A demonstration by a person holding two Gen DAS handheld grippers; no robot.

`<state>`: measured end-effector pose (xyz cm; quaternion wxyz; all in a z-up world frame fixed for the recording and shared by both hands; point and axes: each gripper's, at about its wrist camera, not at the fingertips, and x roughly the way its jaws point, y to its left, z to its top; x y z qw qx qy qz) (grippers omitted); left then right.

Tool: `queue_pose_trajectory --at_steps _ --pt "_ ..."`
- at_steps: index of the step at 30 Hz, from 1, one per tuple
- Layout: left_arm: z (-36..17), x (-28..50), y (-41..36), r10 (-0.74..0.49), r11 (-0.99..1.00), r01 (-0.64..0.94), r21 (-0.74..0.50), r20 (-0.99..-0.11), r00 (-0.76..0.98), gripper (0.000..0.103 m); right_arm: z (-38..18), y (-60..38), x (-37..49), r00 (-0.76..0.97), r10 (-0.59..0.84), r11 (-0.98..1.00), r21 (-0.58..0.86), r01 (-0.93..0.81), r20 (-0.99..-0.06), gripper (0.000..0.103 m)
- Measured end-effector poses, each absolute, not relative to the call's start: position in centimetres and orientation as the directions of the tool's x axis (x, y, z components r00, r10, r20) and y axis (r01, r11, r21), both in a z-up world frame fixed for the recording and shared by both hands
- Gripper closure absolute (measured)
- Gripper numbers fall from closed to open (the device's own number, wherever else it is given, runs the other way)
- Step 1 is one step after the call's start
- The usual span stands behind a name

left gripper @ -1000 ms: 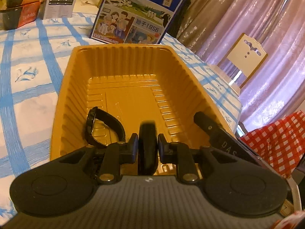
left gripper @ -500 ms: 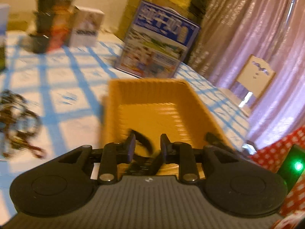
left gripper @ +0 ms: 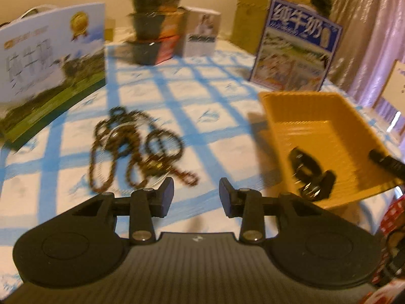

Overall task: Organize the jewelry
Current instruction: 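Move the left tool to the bead pile and grasp a bead strand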

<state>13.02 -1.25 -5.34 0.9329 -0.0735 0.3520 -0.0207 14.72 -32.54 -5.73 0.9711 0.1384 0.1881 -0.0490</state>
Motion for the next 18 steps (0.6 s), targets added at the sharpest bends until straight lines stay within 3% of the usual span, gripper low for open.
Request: queue_pose_trajectory --at_steps 18 --pt "-8.4 14.0 -0.8 -0.03 0.993 -0.06 -0.102 -0.709 0.704 0.067 -5.9 -32.8 14.6 0.924 -0.045 0.958 0.247 0.148 -0.38 0.096"
